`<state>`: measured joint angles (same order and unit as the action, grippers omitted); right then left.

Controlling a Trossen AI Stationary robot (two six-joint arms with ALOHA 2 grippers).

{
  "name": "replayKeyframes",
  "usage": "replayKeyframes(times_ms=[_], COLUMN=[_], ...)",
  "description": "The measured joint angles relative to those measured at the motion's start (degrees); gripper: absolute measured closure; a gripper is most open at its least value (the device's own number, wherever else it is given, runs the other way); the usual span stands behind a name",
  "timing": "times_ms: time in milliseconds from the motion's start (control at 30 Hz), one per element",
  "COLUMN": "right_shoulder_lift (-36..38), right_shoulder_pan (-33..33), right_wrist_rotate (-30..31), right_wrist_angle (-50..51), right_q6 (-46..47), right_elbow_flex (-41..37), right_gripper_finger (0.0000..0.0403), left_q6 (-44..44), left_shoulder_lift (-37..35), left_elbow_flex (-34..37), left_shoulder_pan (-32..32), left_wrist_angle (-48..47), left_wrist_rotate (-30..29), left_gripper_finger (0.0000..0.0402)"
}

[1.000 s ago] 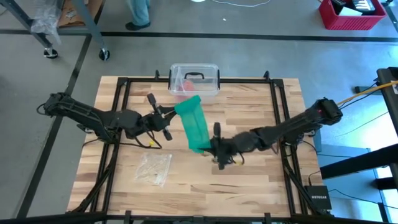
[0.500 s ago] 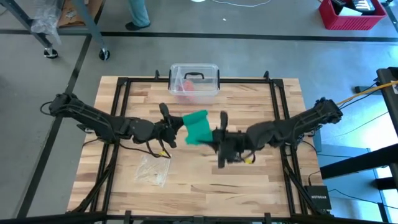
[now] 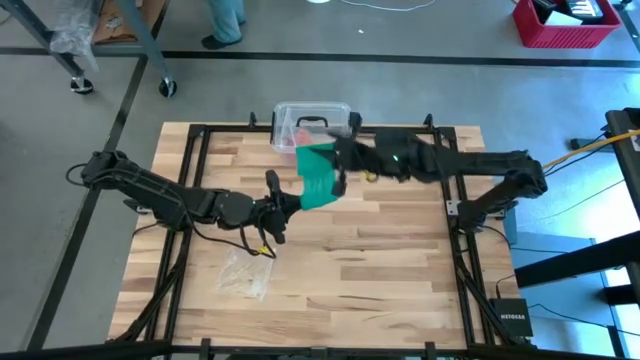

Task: Roll bandage
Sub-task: Roll the green bandage

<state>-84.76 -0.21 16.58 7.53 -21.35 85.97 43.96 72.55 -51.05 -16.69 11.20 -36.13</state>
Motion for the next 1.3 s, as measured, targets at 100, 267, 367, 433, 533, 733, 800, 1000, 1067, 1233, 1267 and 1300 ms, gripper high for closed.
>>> replayKeyframes(times_ms=[100,267,367,433,533,733,800,1000,1067,1233,1267,1300], right_shoulder_lift=[-1.2,-4.0,-5.5,-6.3,-7.4,-7.8,-8.2,-10.4,-11.3,-12.0,-11.9,-11.7], right_shoulder_pan=[-4.3,-7.9,-9.2,-9.7,-10.3,-11.6,-12.2,-13.3,-13.4,-13.4,-13.4,-13.4], right_wrist_rotate=[-6.6,-11.8,-11.8,-11.7,-11.8,-11.5,-11.7,-16.1,-17.0,-17.1,-17.2,-17.1], right_wrist_angle=[2.9,5.9,6.6,6.9,8.1,12.2,13.0,16.1,16.8,16.6,16.4,16.5], right_q6=[5.7,10.8,12.5,13.4,13.6,15.3,16.5,18.3,18.5,18.5,18.5,18.6], right_elbow_flex=[0.0,0.0,0.0,0.0,0.0,0.0,0.0,0.0,0.0,0.0,0.0,0.0], right_gripper_finger=[0.0398,0.0397,0.0381,0.0357,0.0309,0.0213,0.0191,0.0154,0.015,0.0149,0.0148,0.0148], left_q6=[-0.3,-2.3,-3.5,-4.7,-6.9,-16.2,-21.6,-25.4,-26.7,-28.5,-28.7,-29.0], left_shoulder_lift=[0.0,0.1,0.1,0.1,0.1,0.1,0.1,0.1,0.1,0.1,0.1,0.1], left_elbow_flex=[0.0,0.0,0.0,0.0,0.0,0.0,0.4,4.7,5.7,7.7,7.7,7.7], left_shoulder_pan=[0.2,1.0,1.6,2.2,3.4,6.6,8.0,10.4,11.3,12.7,12.9,13.1], left_wrist_angle=[0.2,-0.4,-1.1,-2.3,-3.8,-7.4,-7.2,-2.6,-2.4,-2.6,-3.0,-3.5], left_wrist_rotate=[0.1,0.3,0.4,1.0,1.5,5.9,10.0,14.3,15.0,16.7,16.7,16.7], left_gripper_finger=[0.0391,0.0391,0.0391,0.0391,0.0391,0.0391,0.0391,0.0398,0.0397,0.0394,0.0395,0.0396])
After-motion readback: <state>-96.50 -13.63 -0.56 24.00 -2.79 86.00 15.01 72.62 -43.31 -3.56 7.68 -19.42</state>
